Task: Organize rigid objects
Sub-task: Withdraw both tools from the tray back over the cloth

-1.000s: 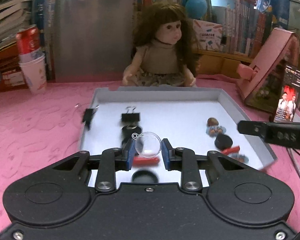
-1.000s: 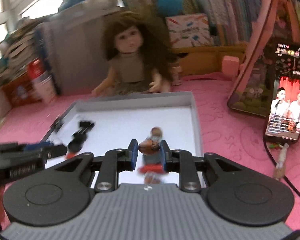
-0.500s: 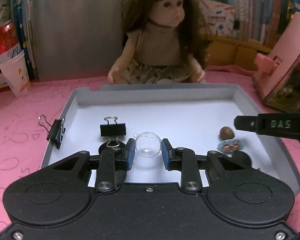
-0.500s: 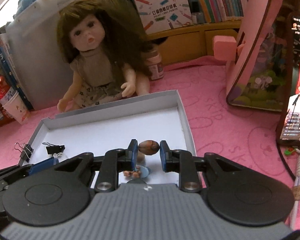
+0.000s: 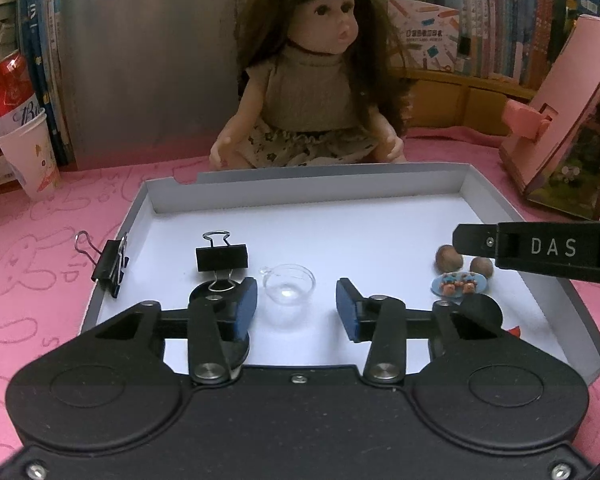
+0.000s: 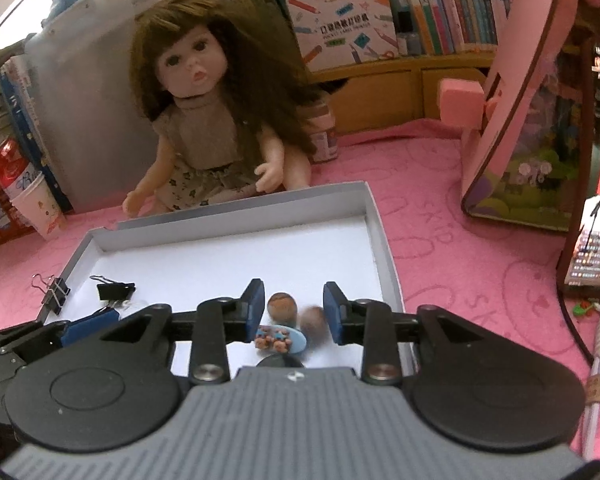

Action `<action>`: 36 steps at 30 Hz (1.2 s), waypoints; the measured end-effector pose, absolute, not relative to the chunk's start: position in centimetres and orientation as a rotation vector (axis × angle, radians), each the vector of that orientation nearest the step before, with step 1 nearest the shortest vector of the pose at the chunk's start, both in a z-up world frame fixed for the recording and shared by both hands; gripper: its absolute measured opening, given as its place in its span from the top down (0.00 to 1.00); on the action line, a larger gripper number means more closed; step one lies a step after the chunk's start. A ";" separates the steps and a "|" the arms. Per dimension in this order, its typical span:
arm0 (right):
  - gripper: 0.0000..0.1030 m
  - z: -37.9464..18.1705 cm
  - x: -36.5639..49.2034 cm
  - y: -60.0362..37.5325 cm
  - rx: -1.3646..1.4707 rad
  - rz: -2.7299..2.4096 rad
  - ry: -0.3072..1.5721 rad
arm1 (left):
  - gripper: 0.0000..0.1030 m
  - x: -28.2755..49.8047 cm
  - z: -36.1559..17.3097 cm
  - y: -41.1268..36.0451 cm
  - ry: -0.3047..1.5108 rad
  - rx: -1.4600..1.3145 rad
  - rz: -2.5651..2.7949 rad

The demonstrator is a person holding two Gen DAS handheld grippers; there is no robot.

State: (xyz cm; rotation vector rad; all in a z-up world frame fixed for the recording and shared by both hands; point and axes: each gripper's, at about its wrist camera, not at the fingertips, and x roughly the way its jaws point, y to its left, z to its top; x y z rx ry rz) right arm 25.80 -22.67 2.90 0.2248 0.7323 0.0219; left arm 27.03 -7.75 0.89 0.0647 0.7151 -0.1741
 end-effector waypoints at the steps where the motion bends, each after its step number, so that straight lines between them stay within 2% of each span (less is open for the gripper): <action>1: 0.49 3.1 25.7 -22.6 0.219 0.024 0.728 | 0.55 26.9 1.0 -7.7 0.713 0.066 -0.176; 10: 0.33 4.8 22.4 -22.1 0.161 0.048 0.654 | 0.37 23.7 3.2 -6.4 0.667 0.053 -0.209; 15: 0.26 5.6 19.4 -21.2 0.092 0.084 0.607 | 0.31 21.0 4.3 -5.3 0.640 0.042 -0.226; 21: 0.20 6.2 15.8 -20.3 0.052 0.114 0.579 | 0.30 17.6 4.6 -4.2 0.632 0.043 -0.245; 36: 0.14 2.9 10.6 -19.6 -0.002 0.100 0.617 | 0.26 11.4 1.3 -1.5 0.660 0.064 -0.202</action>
